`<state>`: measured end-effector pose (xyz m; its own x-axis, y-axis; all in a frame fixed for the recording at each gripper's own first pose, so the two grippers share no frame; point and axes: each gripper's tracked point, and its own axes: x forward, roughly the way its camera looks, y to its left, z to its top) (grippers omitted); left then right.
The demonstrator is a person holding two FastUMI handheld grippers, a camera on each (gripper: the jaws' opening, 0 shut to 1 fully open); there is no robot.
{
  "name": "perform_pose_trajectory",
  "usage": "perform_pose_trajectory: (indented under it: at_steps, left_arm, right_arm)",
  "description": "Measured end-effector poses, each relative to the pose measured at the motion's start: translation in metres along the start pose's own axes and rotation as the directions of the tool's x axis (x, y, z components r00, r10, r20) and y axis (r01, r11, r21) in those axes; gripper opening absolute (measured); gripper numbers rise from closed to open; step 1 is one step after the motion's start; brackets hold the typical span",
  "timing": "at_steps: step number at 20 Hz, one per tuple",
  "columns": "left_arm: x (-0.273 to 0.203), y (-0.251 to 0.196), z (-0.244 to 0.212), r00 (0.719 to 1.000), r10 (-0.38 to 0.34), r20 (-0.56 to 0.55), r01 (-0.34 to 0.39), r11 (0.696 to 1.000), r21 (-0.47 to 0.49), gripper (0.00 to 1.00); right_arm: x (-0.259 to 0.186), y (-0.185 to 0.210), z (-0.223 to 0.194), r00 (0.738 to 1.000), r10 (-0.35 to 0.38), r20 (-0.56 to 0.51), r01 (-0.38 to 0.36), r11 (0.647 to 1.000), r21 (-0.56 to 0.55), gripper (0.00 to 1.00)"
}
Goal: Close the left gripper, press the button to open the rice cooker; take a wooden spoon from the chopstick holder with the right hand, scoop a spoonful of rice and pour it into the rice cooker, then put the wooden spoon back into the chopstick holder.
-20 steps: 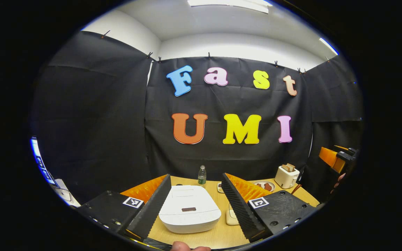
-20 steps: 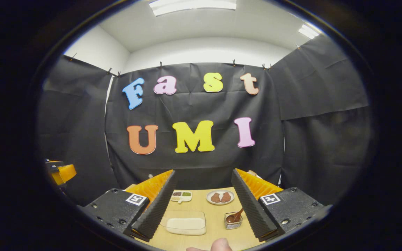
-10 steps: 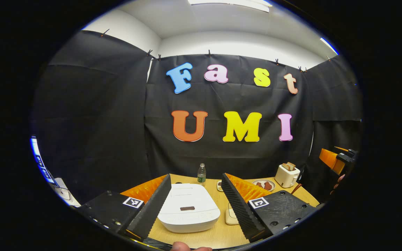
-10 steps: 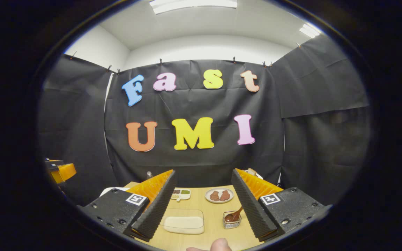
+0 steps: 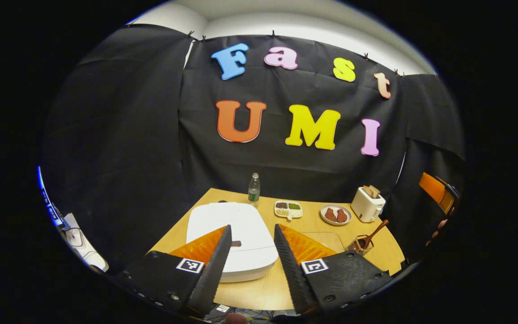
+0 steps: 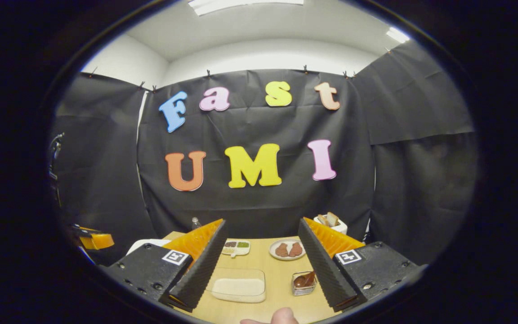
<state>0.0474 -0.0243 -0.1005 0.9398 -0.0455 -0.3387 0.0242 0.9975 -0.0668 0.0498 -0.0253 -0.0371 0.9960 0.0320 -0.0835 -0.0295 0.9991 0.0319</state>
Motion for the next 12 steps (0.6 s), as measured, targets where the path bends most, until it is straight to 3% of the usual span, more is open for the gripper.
perform_pose_trajectory:
  at_steps: [1, 3, 5, 6, 12]
  left_arm:
    - [0.007, 0.001, -0.006, 1.000, -0.003, -0.030, 0.003, 1.000, -0.008, 0.64]
    - [0.022, 0.011, -0.017, 0.996, 0.032, -0.084, -0.035, 0.999, -0.028, 0.27]
    - [0.035, 0.018, -0.024, 0.991, 0.041, -0.131, -0.048, 0.997, -0.054, 0.14]
    - [0.042, 0.019, -0.029, 0.987, 0.035, -0.155, -0.045, 0.997, -0.064, 0.03]
    - [0.097, 0.042, -0.056, 0.963, 0.007, -0.271, -0.041, 0.992, -0.120, 0.00]
  right_arm:
    - [0.005, -0.003, -0.001, 1.000, 0.000, -0.002, 0.000, 1.000, 0.004, 1.00]
    - [0.016, -0.010, -0.006, 1.000, -0.002, -0.014, 0.002, 1.000, 0.011, 1.00]
    - [0.026, -0.018, -0.011, 1.000, -0.007, -0.025, 0.007, 1.000, 0.020, 0.99]
    - [0.032, -0.022, -0.013, 0.999, -0.010, -0.031, 0.011, 1.000, 0.025, 1.00]
    - [0.060, -0.044, -0.037, 0.996, -0.031, -0.087, 0.034, 0.999, 0.032, 1.00]
